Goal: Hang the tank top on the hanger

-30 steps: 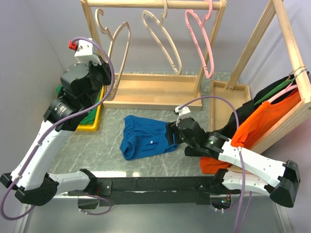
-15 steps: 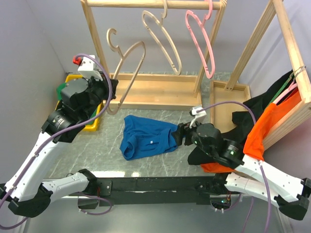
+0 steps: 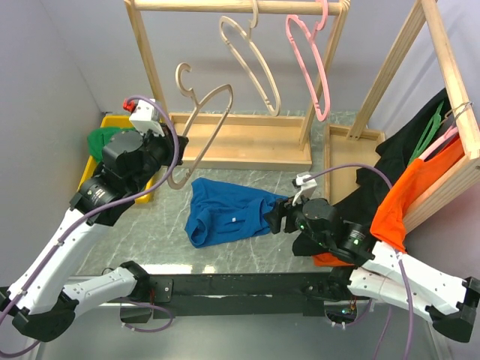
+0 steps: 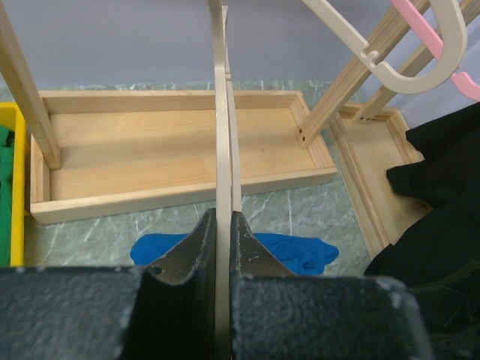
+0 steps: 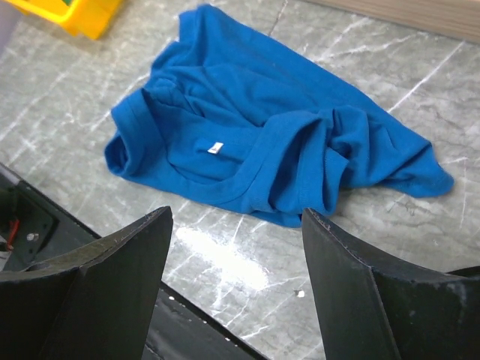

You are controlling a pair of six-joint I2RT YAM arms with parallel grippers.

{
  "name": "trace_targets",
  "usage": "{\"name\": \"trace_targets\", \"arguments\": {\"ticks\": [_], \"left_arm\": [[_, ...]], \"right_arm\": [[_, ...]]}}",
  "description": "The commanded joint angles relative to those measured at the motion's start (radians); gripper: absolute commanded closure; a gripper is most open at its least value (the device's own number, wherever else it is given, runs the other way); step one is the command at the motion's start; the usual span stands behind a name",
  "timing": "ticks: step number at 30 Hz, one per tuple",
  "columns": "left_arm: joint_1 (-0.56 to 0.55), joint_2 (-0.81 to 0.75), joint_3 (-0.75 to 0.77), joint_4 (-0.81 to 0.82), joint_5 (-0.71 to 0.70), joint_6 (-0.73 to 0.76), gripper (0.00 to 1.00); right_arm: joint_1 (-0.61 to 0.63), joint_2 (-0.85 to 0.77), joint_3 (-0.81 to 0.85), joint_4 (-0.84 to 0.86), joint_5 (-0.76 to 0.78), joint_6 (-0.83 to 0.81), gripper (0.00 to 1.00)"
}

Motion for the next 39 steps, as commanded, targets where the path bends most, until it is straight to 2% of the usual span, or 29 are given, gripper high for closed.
{"name": "trace_targets", "arguments": {"ticks": [1,9,18,25,33,37,39], "left_arm": [[0.002,-0.038,0.000,0.051,0.010,-0.015,0.99],[0.002,-0.058,-0.029,0.045,0.019,-0.028,0.99],[0.002,-0.092,-0.070,0.031,0.016,-0.036,0.99],[0.002,-0.115,-0.098,0.004,-0.001,-0.036,0.99],[0.002,-0.173,-0.197,-0.062,-0.014,-0.062,0.99],[0.002,-0.215,-0.234,-0.107,0.036,-0.045,0.99],[0.002,-0.245,-0.248,-0.124,0.073,-0.028,0.99]], "right_arm": [[0.031,0.062,0.033,0.018,0.076,0.018,0.23],[0.199,0.220,0.114,0.015,0.327,0.026,0.23],[0.320,0.434,0.217,-0.002,0.469,0.010,0.22],[0.328,0.530,0.239,0.025,0.399,0.021,0.22],[0.324,0.688,0.274,0.073,0.308,0.150,0.27],[0.255,0.728,0.271,0.062,0.302,0.220,0.32],[0.194,0.700,0.219,0.115,0.232,0.236,0.33]]}}
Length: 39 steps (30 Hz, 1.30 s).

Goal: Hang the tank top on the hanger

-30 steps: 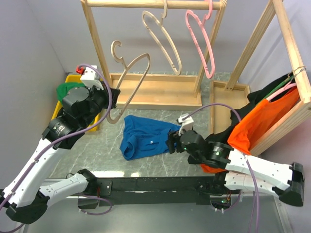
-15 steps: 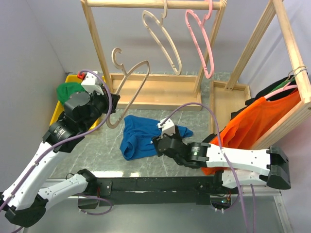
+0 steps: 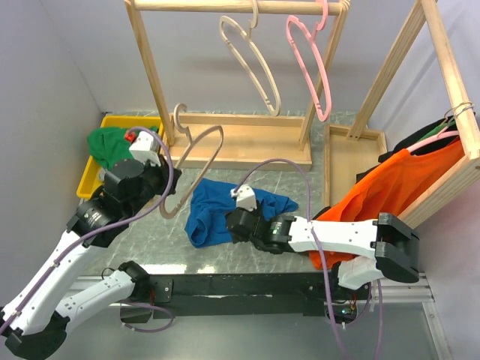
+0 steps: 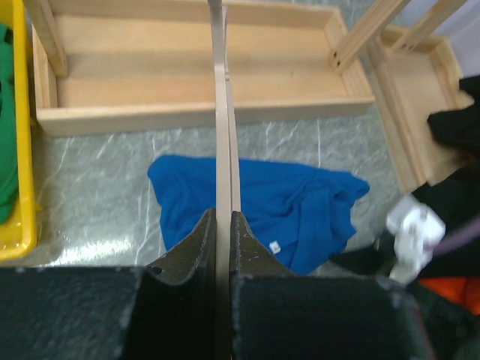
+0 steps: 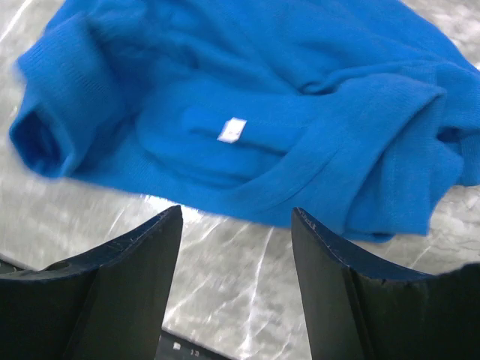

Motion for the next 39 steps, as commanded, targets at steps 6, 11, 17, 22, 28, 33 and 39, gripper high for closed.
{"name": "trace_targets", "arguments": {"ticks": [6,11,17,22,28,33,39], "left_arm": [[0.002,-0.174,-0.080,-0.024,0.176,0.113,0.99],[0.001,-0.250,-0.133,-0.035,0.246,0.230,0.99],[-0.008,-0.490,-0.275,0.071,0.337,0.366,0.99],[-0.005,-0.560,-0.313,0.080,0.393,0.472,0.99],[-0.005,-0.541,-0.250,0.030,0.449,0.504,0.99],[-0.004,-0.413,-0.137,-0.076,0.414,0.558,0.99],[-0.002,-0.359,-0.063,-0.142,0.455,0.589,0.99]], "right_arm": [[-0.187,-0.095,-0.086,0.154,-0.135,0.097,0.34],[-0.253,-0.089,-0.085,0.149,-0.181,0.105,0.34],[-0.306,-0.090,-0.081,0.128,-0.176,0.103,0.34],[-0.319,-0.064,-0.075,0.131,-0.183,0.099,0.35],[-0.382,-0.066,-0.110,0.194,-0.245,0.073,0.36],[-0.394,-0.007,-0.072,0.203,-0.265,0.057,0.39],[-0.399,0.034,-0.084,0.218,-0.262,0.050,0.53]]}}
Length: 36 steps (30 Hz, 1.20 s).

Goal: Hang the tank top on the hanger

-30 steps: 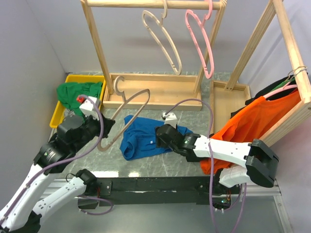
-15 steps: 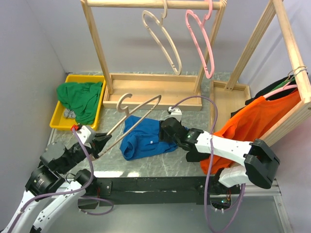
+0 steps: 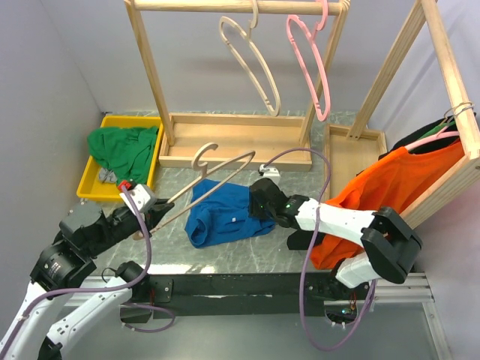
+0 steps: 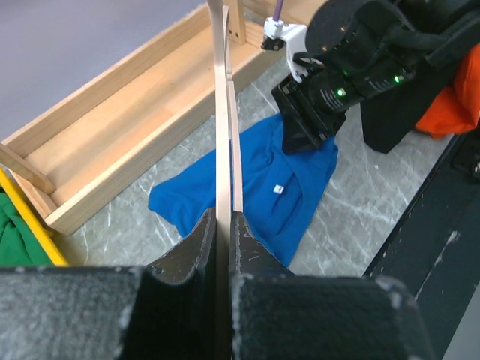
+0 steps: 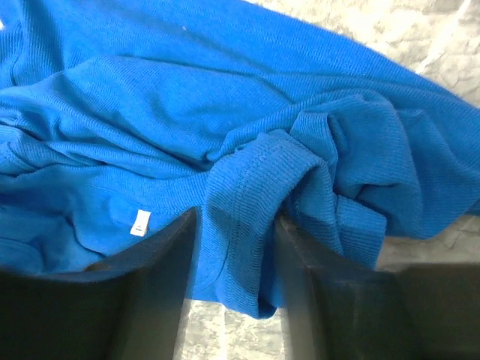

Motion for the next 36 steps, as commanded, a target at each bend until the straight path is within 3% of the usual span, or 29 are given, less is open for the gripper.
{"name": "trace_targets", "arguments": {"ticks": [1,2,3,6,14,25,36], "left_arm": [[0.002,0.019,0.072,-0.057,0.029,0.067,0.99],[0.002,0.033,0.078,-0.071,0.025,0.077,0.99],[0.002,0.042,0.085,-0.100,0.031,0.098,0.99],[0.002,0.082,0.096,-0.125,0.089,0.120,0.99],[0.002,0.134,0.119,-0.169,0.120,0.109,0.99],[0.002,0.188,0.116,-0.165,0.112,0.081,0.99],[0.003,0.195,0.136,-0.165,0.184,0.069,0.99]], "right_arm": [[-0.008,0.011,0.013,0.046,0.012,-0.014,0.60],[-0.025,0.004,0.010,0.044,0.021,-0.014,0.69],[-0.037,-0.003,0.007,0.041,0.023,-0.017,0.86],[-0.111,-0.038,-0.007,0.052,-0.001,-0.029,1.00],[-0.195,-0.102,0.016,0.070,-0.055,-0.063,1.00],[-0.195,-0.262,-0.051,0.135,-0.144,-0.064,1.00],[-0.197,-0.348,-0.047,0.110,-0.140,-0.080,1.00]]}}
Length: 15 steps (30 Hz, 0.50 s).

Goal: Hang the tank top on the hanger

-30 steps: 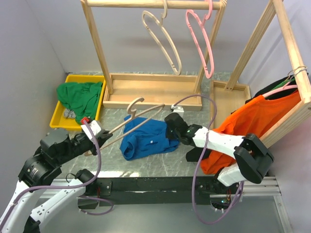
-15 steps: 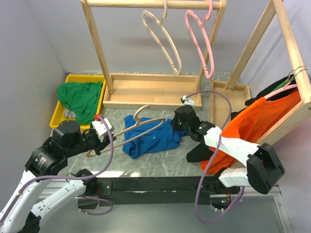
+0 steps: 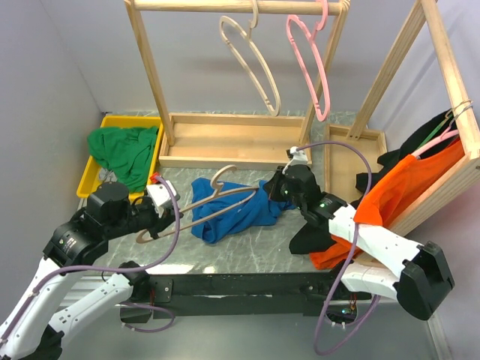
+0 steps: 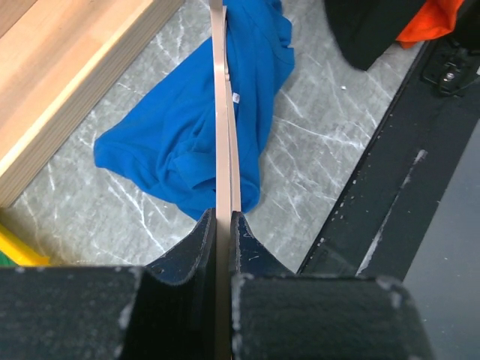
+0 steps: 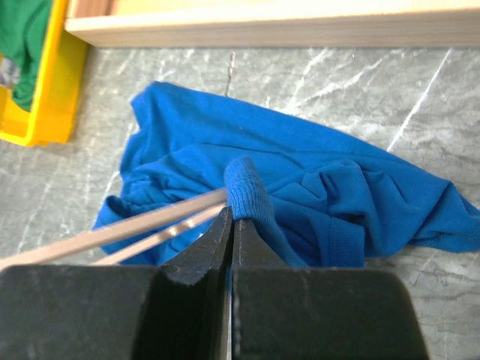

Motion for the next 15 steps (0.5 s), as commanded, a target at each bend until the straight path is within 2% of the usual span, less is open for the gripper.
{"name": "trace_targets", "arguments": {"ticks": [1,11,14,15], "left_arm": [[0.001,0.002,0.058,0.032,0.067,-0.007,0.99],[0.001,-0.050,0.106,0.023,0.150,-0.010,0.99],[0.001,-0.052,0.093,0.020,0.141,-0.010,0.99],[0.001,-0.049,0.095,0.021,0.100,-0.012,0.99]], "right_arm": [[-0.007,-0.053,0.007,0.017,0.017,-0.020,1.00],[-0.007,0.007,0.120,-0.024,0.048,-0.048,1.00],[-0.007,0.015,0.165,-0.013,0.032,-0.060,1.00],[-0.007,0.027,0.183,-0.019,0.029,-0.062,1.00]]}}
